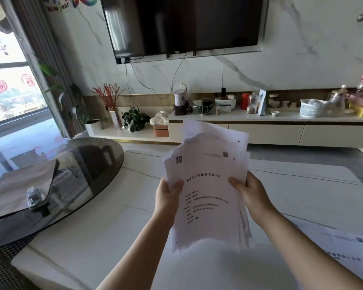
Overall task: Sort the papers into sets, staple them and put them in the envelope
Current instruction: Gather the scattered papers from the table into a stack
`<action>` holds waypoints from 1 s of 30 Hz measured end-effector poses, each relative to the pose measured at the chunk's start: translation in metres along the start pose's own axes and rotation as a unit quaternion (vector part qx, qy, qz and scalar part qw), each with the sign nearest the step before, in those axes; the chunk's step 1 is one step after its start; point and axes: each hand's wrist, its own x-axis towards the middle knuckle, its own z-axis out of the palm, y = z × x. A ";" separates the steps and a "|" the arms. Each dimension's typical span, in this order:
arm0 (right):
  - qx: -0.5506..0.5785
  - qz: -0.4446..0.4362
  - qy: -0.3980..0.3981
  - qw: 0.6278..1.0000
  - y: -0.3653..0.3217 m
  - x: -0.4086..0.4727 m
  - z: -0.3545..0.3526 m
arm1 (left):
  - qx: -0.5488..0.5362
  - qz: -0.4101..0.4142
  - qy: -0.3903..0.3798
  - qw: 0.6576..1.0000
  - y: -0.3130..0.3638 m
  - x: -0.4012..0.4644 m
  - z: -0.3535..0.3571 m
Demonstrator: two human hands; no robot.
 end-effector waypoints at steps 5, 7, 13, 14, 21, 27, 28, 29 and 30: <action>0.014 0.000 0.011 1.000 -0.003 0.002 -0.006 | -0.068 0.007 -0.004 0.998 0.008 -0.002 -0.014; -0.007 0.012 0.010 1.000 0.004 0.002 -0.007 | -0.070 0.009 -0.013 0.997 0.001 -0.004 -0.021; 0.012 0.059 0.003 0.998 0.018 0.009 -0.010 | -0.031 -0.005 -0.047 0.998 -0.013 0.002 -0.028; 0.015 0.064 -0.003 0.998 0.020 0.010 -0.009 | -0.022 -0.014 -0.046 0.999 -0.015 0.004 -0.027; -0.010 0.032 0.018 0.999 0.016 0.015 0.002 | 0.022 -0.001 -0.026 0.999 -0.020 0.006 -0.024; -0.012 0.055 0.014 0.998 0.029 0.020 -0.009 | 0.004 -0.025 -0.070 0.997 -0.032 0.010 -0.038; -0.017 0.061 0.010 0.998 0.032 0.022 -0.009 | 0.012 -0.028 -0.077 0.997 -0.035 0.012 -0.037; -0.017 0.067 0.006 0.998 0.035 0.023 -0.009 | 0.024 -0.030 -0.087 0.995 -0.038 0.014 -0.035; -0.015 0.069 0.004 0.997 0.039 0.024 -0.008 | 0.037 -0.031 -0.097 0.994 -0.042 0.016 -0.032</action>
